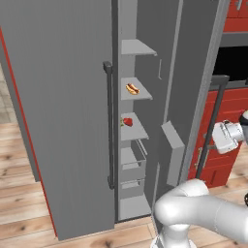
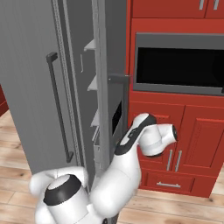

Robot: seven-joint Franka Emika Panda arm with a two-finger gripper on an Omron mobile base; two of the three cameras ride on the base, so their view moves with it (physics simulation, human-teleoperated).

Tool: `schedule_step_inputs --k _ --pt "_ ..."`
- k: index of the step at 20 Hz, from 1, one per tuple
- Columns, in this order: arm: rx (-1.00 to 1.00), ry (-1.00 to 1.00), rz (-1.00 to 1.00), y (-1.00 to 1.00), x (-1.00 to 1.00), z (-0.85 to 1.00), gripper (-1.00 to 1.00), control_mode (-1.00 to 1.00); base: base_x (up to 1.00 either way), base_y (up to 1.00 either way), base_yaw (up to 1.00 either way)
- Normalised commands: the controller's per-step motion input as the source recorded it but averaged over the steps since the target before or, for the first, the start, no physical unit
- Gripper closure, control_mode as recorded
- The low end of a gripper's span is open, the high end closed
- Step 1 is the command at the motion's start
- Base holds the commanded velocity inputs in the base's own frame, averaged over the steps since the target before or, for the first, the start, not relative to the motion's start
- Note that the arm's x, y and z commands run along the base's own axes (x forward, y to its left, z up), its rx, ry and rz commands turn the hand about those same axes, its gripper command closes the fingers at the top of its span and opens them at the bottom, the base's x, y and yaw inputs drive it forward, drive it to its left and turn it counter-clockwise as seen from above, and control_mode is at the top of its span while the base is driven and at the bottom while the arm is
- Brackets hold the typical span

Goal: Store the hot dog in the freezer for long-term storage. Close the freezer door after placing the cooked food.

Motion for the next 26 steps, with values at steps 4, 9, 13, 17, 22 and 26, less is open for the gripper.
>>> schedule_step_inputs --k 4,9,13,17,22,26 --pt "-0.07 0.0 0.01 0.97 0.0 0.0 -1.0 -1.0 0.0 0.0 0.0" --pt "-0.06 0.01 -0.07 1.0 0.05 0.0 -1.0 -1.0 0.0 0.0 0.0" --pt "-0.06 0.06 -0.23 0.98 0.36 0.0 -1.0 -1.0 0.0 0.0 0.0" --pt "-0.07 0.08 -0.27 0.94 0.37 0.0 -1.0 -1.0 0.0 0.0 0.0" --pt "-0.03 0.08 -0.33 0.77 0.6 0.0 -1.0 -1.0 0.0 0.0 0.0" --pt "0.0 0.08 -0.35 0.72 0.61 0.0 -1.0 -1.0 0.0 0.0 0.0"
